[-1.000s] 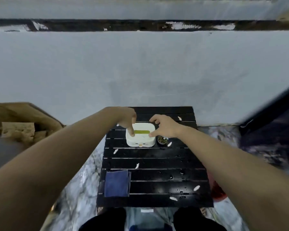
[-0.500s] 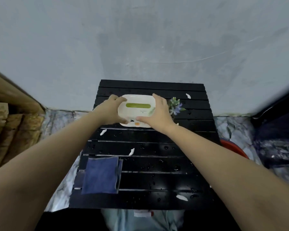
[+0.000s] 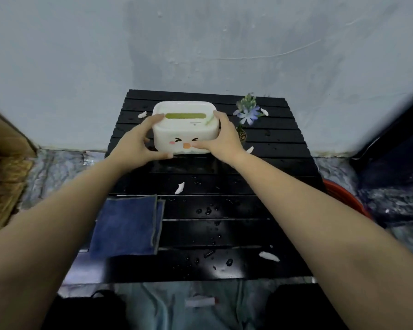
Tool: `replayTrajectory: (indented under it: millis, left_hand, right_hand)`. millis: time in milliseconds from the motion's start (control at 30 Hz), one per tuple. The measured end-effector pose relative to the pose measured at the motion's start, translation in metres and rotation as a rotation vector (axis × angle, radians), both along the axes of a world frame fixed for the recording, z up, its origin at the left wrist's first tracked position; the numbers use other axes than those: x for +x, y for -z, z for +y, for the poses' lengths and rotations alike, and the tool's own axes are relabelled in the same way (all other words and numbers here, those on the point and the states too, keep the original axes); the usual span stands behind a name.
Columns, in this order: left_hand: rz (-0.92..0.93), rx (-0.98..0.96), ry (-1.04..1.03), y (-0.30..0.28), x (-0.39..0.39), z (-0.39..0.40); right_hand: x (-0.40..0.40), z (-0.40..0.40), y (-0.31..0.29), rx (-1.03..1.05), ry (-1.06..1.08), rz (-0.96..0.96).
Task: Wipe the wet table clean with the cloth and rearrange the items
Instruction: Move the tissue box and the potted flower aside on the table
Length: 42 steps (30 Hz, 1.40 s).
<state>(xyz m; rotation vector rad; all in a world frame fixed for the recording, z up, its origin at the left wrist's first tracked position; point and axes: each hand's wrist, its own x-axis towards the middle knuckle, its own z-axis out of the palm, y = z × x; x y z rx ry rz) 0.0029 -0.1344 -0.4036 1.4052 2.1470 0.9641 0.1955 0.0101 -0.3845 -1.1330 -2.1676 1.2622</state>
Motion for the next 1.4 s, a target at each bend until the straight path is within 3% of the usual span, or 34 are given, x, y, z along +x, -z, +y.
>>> replayTrajectory:
  millis: [667,1067,1400]
  left_hand:
    - [-0.079,0.108,-0.098,0.023,0.006,-0.007]
    - [-0.104,0.393,-0.176,0.011,-0.028,0.057]
    - [-0.047,0.299,-0.206,0.041,-0.057,0.108]
  right_hand:
    - [0.007,-0.003,0.049,-0.114,0.018,0.377]
    - [-0.059,0.039,0.039,0.117,0.11,0.408]
    - [-0.094,0.084,0.059,0.152,0.147,0.27]
